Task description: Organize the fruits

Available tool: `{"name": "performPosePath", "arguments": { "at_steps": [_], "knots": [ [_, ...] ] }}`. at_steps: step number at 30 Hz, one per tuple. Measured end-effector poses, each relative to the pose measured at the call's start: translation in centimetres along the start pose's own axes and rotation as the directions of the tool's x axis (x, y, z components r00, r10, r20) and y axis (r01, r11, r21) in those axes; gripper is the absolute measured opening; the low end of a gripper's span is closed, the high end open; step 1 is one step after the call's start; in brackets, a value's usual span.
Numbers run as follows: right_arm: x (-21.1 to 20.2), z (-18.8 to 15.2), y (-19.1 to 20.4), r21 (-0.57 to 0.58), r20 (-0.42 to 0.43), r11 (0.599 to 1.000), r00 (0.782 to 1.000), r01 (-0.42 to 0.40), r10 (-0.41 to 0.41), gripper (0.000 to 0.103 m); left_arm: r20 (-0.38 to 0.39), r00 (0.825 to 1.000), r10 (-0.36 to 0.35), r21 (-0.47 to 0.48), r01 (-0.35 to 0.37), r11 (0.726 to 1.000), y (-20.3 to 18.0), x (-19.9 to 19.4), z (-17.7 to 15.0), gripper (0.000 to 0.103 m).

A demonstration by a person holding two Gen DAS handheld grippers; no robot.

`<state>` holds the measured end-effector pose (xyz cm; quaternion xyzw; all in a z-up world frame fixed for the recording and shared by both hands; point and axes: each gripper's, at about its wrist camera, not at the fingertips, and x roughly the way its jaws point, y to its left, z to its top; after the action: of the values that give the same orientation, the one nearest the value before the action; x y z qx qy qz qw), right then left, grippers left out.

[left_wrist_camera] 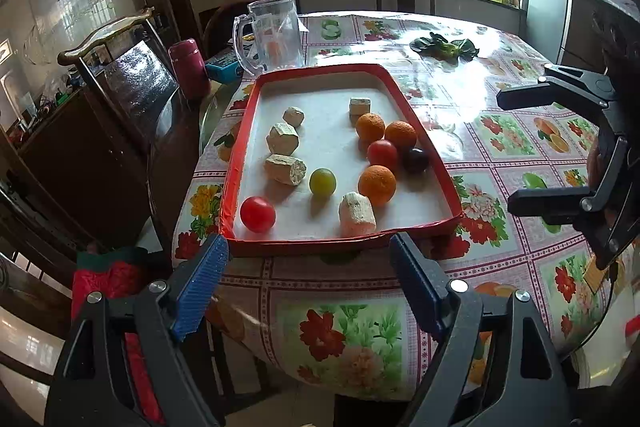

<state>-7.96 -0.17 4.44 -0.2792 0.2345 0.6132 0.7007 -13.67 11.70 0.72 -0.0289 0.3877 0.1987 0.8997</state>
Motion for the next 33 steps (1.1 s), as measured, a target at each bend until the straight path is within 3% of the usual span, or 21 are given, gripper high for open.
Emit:
{"name": "performPosePath", "arguments": {
  "at_steps": [6,9,21,33],
  "knots": [
    [0.4,0.2,0.5,-0.009,0.002,1.000,1.000,-0.001,0.001,0.098,0.011,1.000,-0.006,-0.010,0.006,1.000,0.4,-0.1,0.0,0.083],
    [0.5,0.2,0.6,-0.011,0.001,1.000,1.000,-0.003,0.003,0.098,0.012,1.000,-0.009,-0.011,0.009,1.000,0.4,0.1,0.0,0.088],
    [0.7,0.3,0.8,0.002,0.010,1.000,1.000,-0.011,0.011,0.098,0.055,0.998,0.007,-0.066,-0.003,0.998,1.5,-0.2,0.0,0.088],
    [1.0,0.6,0.7,0.003,0.017,1.000,1.000,-0.019,0.019,0.098,0.053,0.999,0.009,-0.056,-0.007,0.998,1.4,0.2,0.3,0.088]
  ]
}}
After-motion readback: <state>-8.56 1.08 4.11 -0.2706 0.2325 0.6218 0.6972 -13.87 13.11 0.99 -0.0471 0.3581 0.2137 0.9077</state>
